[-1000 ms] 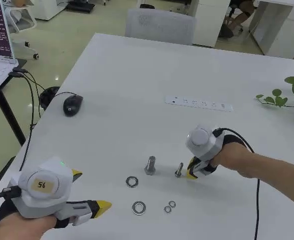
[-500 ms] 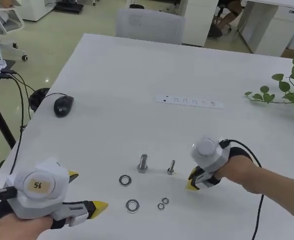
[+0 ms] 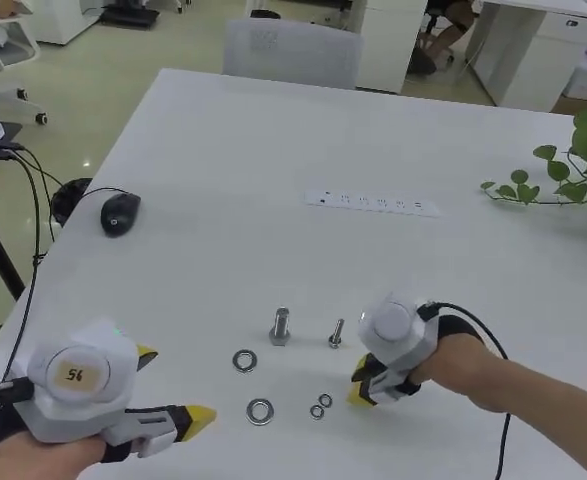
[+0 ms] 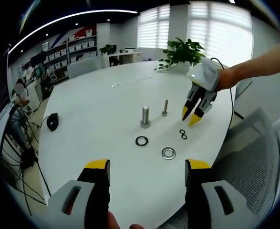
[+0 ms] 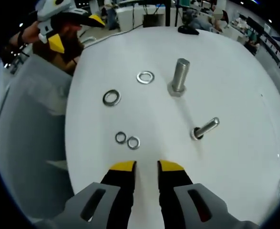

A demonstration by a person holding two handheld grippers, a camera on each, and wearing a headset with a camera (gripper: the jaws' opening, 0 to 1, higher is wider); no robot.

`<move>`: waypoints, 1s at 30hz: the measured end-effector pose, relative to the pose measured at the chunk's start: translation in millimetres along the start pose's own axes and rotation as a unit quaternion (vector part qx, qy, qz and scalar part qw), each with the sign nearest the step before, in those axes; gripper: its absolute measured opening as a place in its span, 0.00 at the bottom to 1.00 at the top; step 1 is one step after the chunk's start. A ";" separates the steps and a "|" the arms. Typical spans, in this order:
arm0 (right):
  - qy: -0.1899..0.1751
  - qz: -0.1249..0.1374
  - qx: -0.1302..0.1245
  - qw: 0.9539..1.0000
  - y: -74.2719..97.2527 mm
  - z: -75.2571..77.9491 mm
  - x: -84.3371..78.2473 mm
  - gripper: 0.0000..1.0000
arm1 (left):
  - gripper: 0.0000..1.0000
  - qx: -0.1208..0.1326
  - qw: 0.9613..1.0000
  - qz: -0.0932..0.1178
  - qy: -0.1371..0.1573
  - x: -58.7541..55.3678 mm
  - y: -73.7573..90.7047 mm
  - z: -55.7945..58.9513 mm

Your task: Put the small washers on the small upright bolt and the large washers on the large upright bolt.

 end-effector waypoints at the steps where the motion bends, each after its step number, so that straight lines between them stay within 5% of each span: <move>1: 0.007 0.001 0.003 1.000 -1.0 -2.3 1.5 0.19 | 0.63 0.000 1.000 -0.001 -0.001 -0.2 -0.2 -0.1; 30: 0.098 -0.040 0.033 0.994 -19.7 -14.4 20.5 0.18 | 0.63 0.004 1.000 0.004 0.006 -0.5 0.2 -2.3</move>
Point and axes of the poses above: the centre of the closed fingertips' face, and the gripper's own axes: y roughly backward along the fingers, z roughly to its right, x roughly out of its top, the point moved 3 cm from there along y, roughly backward along the fingers, and after that the axes turned 5 degrees about -y, right-handed, at the moved point
